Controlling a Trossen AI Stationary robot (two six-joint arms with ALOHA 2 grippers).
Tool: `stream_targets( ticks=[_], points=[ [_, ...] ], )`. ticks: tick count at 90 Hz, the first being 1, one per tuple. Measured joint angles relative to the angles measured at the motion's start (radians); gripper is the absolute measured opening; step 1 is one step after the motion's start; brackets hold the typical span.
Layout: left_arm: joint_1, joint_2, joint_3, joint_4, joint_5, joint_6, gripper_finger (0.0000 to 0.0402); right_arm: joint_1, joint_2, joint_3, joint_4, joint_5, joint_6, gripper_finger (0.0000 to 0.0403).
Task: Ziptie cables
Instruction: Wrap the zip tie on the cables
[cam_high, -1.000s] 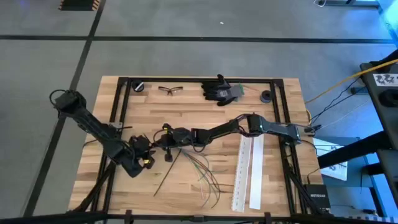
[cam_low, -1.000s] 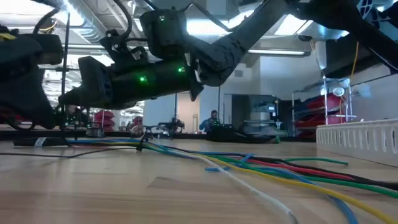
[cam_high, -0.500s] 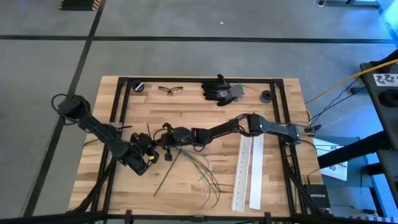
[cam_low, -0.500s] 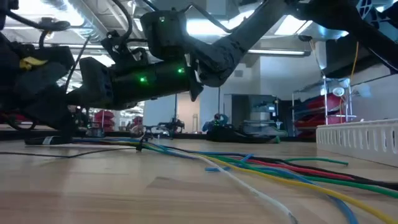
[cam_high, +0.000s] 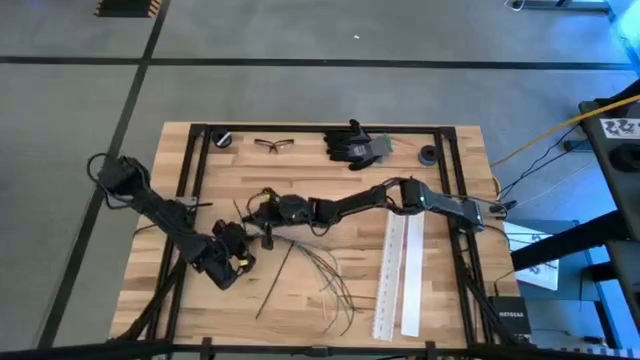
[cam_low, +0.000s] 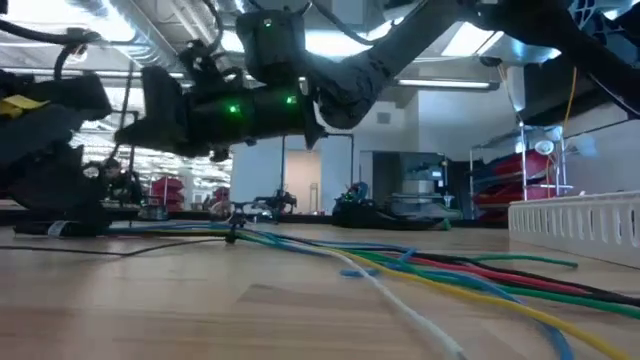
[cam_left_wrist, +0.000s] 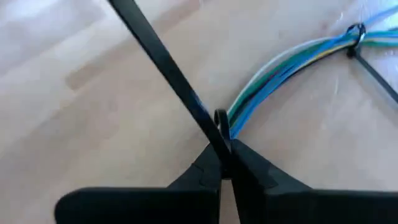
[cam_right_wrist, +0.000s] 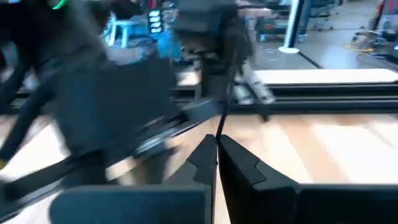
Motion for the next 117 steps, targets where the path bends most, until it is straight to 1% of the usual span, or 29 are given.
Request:
stream_targets(
  ticks=[7, 12, 22, 31, 44, 50, 55, 63, 74, 79, 87, 96, 112, 117],
  points=[
    [-0.029, -0.028, 0.017, -0.045, 0.046, -0.02, 0.0002, -0.017, -0.031, 0.0, -0.121, -0.079, 0.001, 0.0001],
    [-0.045, -0.057, 0.034, -0.088, 0.078, -0.024, 0.0002, -0.028, -0.059, 0.001, -0.219, -0.114, 0.005, 0.0001],
    [-0.056, -0.116, 0.055, -0.178, 0.156, -0.038, 0.0001, -0.043, -0.101, 0.002, -0.337, -0.126, 0.048, 0.0004],
    [-0.057, -0.148, 0.056, -0.227, 0.17, -0.046, 0.0001, -0.051, -0.104, 0.003, -0.325, -0.152, 0.138, 0.0022],
    [-0.057, -0.152, 0.054, -0.26, 0.168, -0.048, 0.0001, -0.017, -0.101, -0.026, -0.337, -0.203, 0.242, 0.0079],
    [-0.057, -0.152, 0.054, -0.259, 0.16, -0.048, 0.0, 0.013, -0.095, -0.056, -0.285, -0.212, 0.271, 0.0106],
    [-0.057, -0.151, 0.053, -0.253, 0.146, -0.04, 0.0001, 0.043, -0.083, -0.076, -0.192, -0.182, 0.286, 0.0125],
    [-0.057, -0.151, 0.053, -0.24, 0.118, -0.017, 0.0004, 0.087, -0.057, -0.081, -0.044, -0.067, 0.289, 0.0146],
    [-0.056, -0.151, 0.053, -0.222, 0.108, 0.012, 0.0006, 0.116, -0.009, -0.078, 0.093, 0.112, 0.289, 0.0153],
    [-0.057, -0.151, 0.053, -0.214, 0.1, 0.024, 0.0007, 0.114, 0.01, -0.079, 0.139, 0.158, 0.289, 0.0154],
    [-0.056, -0.151, 0.053, -0.213, 0.08, 0.029, 0.0007, 0.111, 0.023, -0.075, 0.193, 0.165, 0.298, 0.0154],
    [-0.056, -0.151, 0.053, -0.212, 0.068, 0.03, 0.0008, 0.114, 0.024, -0.063, 0.192, 0.156, 0.32, 0.0154],
    [-0.056, -0.151, 0.053, -0.212, 0.055, 0.029, 0.0009, 0.133, 0.027, -0.063, 0.216, 0.156, 0.3, 0.0154],
    [-0.056, -0.151, 0.053, -0.211, 0.05, 0.024, 0.0009, 0.138, 0.027, -0.063, 0.217, 0.17, 0.3, 0.0154]
  ],
)
